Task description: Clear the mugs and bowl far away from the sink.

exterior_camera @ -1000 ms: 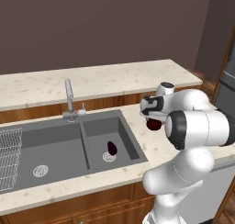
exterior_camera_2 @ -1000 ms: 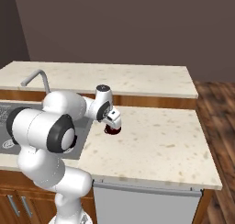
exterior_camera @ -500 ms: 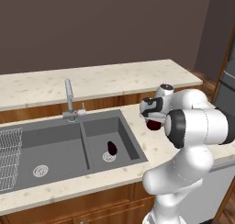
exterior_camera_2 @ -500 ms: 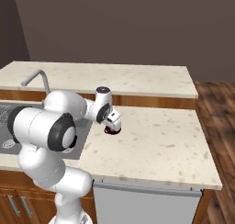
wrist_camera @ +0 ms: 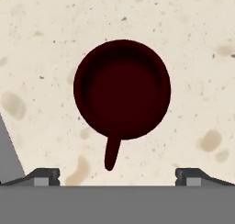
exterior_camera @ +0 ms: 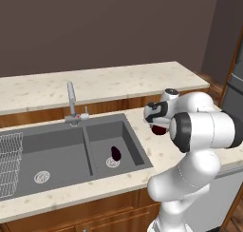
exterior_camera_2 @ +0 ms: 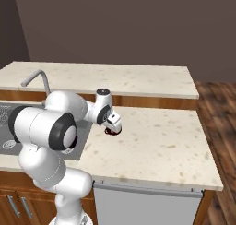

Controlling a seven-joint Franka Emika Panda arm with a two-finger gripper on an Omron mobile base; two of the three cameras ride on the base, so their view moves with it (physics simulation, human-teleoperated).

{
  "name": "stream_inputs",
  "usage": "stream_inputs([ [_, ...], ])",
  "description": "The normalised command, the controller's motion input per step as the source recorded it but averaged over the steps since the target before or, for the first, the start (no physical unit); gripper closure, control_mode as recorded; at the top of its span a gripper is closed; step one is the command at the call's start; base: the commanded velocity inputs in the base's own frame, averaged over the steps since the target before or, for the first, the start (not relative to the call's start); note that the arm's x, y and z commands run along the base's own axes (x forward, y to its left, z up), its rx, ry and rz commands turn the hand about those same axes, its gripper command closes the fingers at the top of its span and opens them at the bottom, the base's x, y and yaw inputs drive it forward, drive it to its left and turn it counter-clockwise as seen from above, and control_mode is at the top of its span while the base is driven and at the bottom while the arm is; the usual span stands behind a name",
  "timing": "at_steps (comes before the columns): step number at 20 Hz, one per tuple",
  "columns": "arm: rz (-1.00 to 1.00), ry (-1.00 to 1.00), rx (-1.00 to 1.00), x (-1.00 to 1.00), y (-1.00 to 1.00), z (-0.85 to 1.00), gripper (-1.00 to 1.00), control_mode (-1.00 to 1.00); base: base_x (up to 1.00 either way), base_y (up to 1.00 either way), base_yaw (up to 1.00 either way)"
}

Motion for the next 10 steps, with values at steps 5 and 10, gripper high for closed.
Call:
stream_inputs([
  [5, -0.06, 0.0, 0.0, 0.0, 0.11, -0.04, -1.0, -1.0, 0.0, 0.0, 0.0],
  [10, -0.04, 0.0, 0.0, 0.04, 0.0, -0.1, -1.0, -1.0, 0.0, 0.0, 0.0],
])
